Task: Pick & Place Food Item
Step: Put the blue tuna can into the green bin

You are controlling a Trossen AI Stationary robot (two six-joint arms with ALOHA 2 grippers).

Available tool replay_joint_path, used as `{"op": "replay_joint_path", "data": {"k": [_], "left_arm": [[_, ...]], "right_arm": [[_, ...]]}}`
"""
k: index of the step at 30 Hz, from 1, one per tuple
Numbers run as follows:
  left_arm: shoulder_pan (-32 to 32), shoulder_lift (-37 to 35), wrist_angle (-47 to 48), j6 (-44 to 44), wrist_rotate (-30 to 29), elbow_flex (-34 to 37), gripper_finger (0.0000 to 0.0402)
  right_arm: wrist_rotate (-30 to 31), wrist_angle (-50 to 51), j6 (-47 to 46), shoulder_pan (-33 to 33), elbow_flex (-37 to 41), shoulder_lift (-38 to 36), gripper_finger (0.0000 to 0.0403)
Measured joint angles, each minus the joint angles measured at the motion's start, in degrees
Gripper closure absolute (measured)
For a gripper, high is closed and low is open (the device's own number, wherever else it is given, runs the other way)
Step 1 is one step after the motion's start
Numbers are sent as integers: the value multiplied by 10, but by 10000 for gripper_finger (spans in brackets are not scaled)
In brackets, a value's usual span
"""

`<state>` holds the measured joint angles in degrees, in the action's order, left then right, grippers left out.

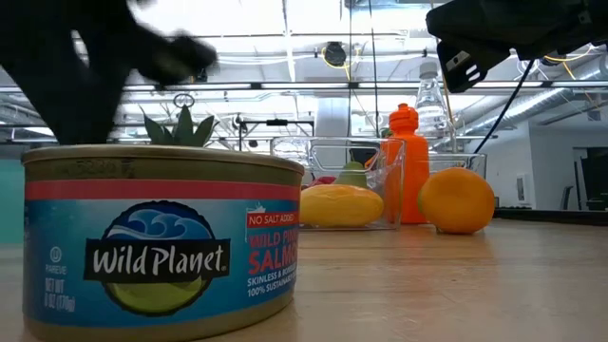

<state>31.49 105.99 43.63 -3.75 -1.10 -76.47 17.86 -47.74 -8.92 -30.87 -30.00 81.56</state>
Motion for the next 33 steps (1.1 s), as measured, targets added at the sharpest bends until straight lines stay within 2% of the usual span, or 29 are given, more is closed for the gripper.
{"op": "replay_joint_path", "data": {"k": [3,6,9,13,18,27,33], "left_arm": [[38,-41,-18,-8,4,4,351],[70,-46,-68,-6,42,7,351],[79,-24,-122,-4,63,8,351],[68,24,-158,21,62,9,351],[47,62,-202,21,110,9,351],[-15,80,-248,38,66,9,351],[-62,80,-266,53,12,8,351]], "right_arm": [[0,-1,5,0,0,0,399],[0,-5,6,0,0,0,399],[0,-7,10,2,0,0,399],[1,-14,10,2,0,0,399],[0,-28,2,1,0,0,399],[-1,-41,4,0,0,0,398],[-1,-34,9,-4,0,0,399]]}}
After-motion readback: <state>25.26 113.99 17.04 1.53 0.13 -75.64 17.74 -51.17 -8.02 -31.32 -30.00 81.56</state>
